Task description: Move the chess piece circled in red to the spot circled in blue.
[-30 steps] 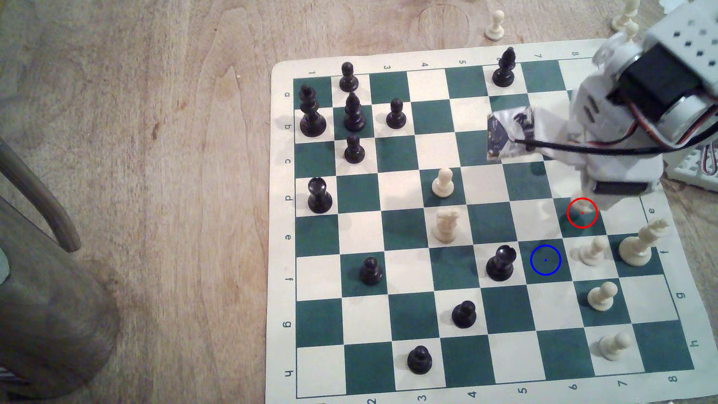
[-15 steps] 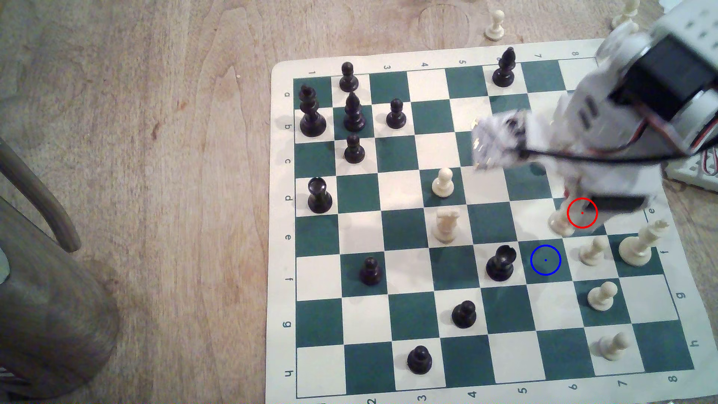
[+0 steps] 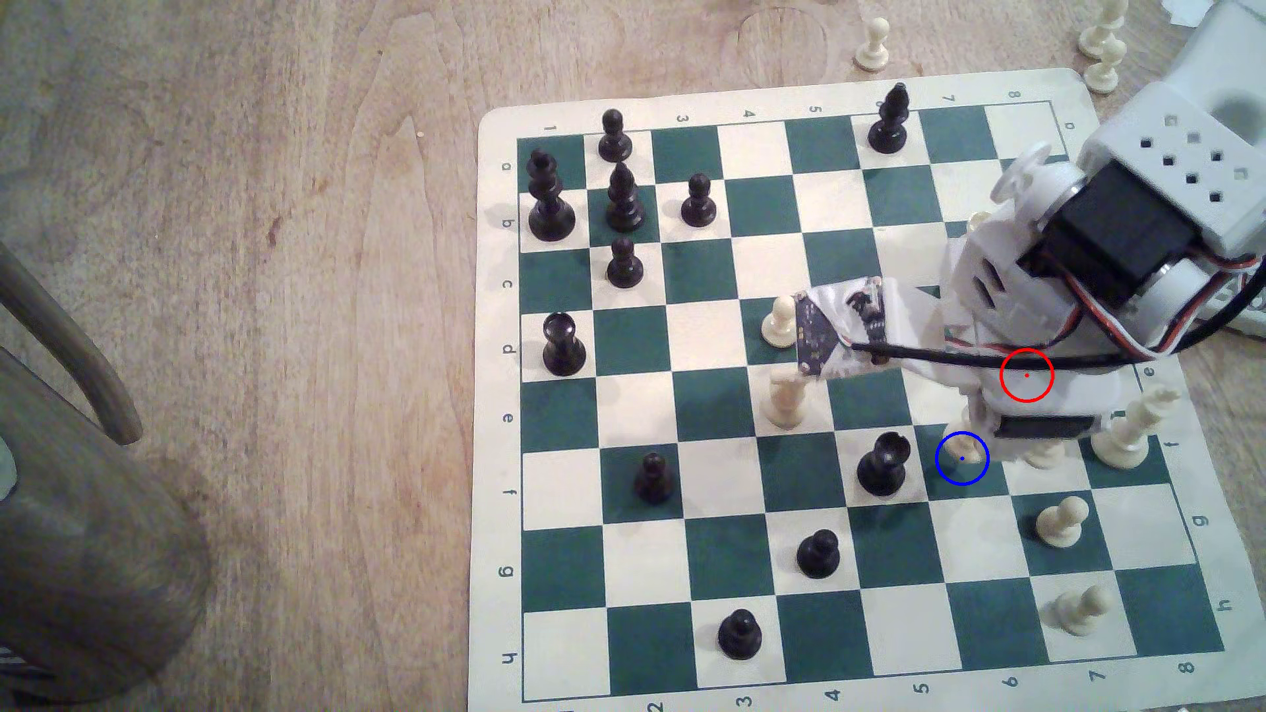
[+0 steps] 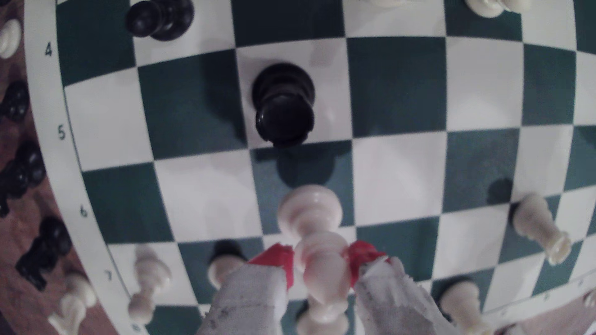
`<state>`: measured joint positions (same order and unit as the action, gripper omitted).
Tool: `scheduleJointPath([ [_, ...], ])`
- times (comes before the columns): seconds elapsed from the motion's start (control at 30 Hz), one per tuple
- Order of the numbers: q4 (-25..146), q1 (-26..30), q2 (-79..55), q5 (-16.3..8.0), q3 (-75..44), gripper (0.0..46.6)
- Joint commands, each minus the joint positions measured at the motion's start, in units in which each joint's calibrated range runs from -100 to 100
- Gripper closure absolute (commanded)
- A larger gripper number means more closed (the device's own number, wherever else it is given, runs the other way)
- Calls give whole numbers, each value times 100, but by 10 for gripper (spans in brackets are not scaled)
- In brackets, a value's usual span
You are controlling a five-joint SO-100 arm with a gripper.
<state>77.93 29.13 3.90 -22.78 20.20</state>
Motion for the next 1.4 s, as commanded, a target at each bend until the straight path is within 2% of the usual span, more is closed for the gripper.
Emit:
scheduleJointPath([
  [0.0, -78, 32, -8, -24, -406, 451],
  [1.3, -389, -78, -602, -24, -325, 447],
  [1.37, -414, -85, -610, -68, -306, 337],
])
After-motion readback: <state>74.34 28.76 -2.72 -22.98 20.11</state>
